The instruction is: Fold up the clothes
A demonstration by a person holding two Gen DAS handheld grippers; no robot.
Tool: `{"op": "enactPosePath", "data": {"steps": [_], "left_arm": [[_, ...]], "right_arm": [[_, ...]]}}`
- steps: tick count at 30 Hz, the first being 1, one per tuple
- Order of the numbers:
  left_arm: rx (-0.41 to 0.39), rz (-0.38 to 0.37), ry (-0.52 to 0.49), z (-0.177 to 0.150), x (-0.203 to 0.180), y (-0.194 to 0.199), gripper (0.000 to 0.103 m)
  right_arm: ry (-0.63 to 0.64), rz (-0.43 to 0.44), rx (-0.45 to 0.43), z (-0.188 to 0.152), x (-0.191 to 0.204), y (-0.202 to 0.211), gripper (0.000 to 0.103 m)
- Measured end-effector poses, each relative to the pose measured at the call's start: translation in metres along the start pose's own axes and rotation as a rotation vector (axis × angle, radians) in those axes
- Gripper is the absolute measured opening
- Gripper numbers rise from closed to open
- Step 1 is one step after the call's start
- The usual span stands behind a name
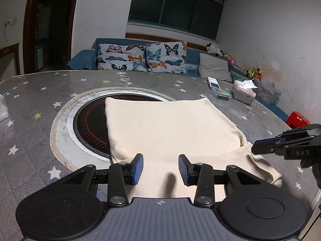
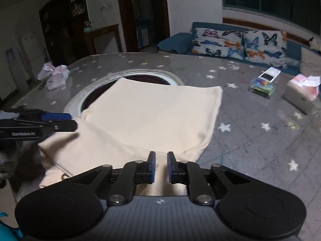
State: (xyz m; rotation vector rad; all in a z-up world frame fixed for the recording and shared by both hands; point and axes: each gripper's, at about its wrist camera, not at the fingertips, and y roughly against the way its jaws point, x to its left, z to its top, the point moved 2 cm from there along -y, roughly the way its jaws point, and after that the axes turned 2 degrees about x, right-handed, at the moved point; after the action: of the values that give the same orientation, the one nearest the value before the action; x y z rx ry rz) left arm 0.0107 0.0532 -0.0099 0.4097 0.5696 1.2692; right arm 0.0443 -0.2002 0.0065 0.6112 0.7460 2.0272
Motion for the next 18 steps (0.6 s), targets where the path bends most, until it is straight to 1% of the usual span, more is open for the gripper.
{"op": "enactPosePath", "data": {"steps": [1,3,5,7,9,11,14,18], "left_arm": [[0.002,0.001,-0.002,0.000,0.000,-0.001,0.041],[0.009,0.005,-0.009,-0.001,0.000,-0.003,0.041],[0.016,0.015,-0.015,-0.003,-0.001,-0.005,0.041],[0.019,0.031,-0.017,-0.004,0.001,-0.006,0.041],[0.023,0.044,-0.007,-0.005,0.004,-0.008,0.041],[0.024,0.052,0.002,-0.006,0.007,-0.008,0.041],[0.021,0.065,-0.005,-0.007,0.007,-0.008,0.041],[0.009,0.074,-0.021,-0.004,0.005,0.000,0.041]], "right_arm": [[-0.006,0.007,0.012,-0.001,0.000,-0.004,0.029],[0.003,0.008,0.037,-0.004,0.002,-0.013,0.028],[0.021,0.008,0.056,-0.007,0.006,-0.019,0.013],[0.065,-0.007,0.029,-0.003,0.013,-0.012,0.007],[0.087,-0.022,-0.016,0.003,0.018,-0.003,0.006],[0.104,-0.041,-0.032,0.007,0.021,-0.001,0.006],[0.073,-0.059,0.024,0.003,0.013,-0.016,0.009],[0.078,-0.069,0.016,-0.001,0.009,-0.011,0.011]]}}
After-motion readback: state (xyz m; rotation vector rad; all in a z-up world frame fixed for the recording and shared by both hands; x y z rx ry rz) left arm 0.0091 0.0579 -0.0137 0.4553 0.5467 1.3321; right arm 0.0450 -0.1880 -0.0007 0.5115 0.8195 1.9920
